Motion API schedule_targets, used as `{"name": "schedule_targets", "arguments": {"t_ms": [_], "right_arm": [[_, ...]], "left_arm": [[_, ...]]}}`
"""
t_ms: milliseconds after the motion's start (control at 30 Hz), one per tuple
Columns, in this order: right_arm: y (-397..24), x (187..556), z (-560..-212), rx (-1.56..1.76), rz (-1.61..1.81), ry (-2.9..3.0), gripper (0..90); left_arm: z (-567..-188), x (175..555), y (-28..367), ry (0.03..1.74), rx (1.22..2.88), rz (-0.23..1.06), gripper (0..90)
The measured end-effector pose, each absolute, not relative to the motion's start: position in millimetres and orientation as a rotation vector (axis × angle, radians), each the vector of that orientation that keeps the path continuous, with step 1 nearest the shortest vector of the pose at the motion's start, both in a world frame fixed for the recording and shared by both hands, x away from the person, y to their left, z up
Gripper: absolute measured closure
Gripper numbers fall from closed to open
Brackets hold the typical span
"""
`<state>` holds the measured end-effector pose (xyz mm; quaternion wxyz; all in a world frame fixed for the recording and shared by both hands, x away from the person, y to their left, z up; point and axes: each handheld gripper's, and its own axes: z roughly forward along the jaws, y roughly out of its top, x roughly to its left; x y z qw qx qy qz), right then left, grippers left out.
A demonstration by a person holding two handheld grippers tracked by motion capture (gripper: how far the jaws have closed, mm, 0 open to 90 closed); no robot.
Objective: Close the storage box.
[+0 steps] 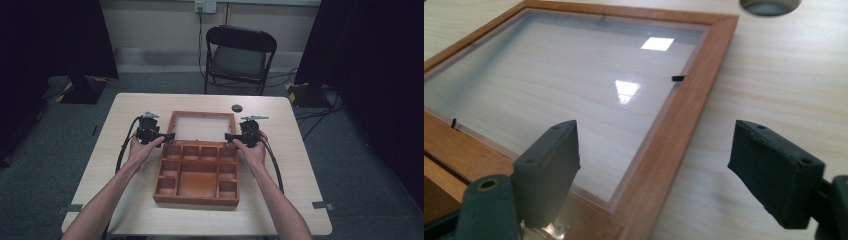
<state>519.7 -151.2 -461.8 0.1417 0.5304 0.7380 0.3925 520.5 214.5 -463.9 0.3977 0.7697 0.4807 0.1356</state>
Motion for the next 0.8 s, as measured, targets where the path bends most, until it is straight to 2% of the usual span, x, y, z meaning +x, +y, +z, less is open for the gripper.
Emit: {"name": "schedule_targets", "arguments": {"t_ms": [167, 300, 733, 800], "right_arm": [[-145, 527, -471, 1.573, 1.147, 2.147, 16.1], [-147, 531, -477, 1.658, 1.21, 2.129, 15.0], [-136, 536, -479, 1.707, 1.219, 2.181, 10.8], [-137, 538, -480, 1.74, 1.235, 2.197, 10.8]], "left_arm": [[-467, 522, 210, 1.256, 1.929, 0.266, 19.1], [-467, 522, 203, 1.271, 1.931, 0.283, 19.3], [-469, 529, 193, 1.292, 1.935, 0.204, 16.5], [-472, 531, 196, 1.303, 1.905, 0.157, 16.4]]}}
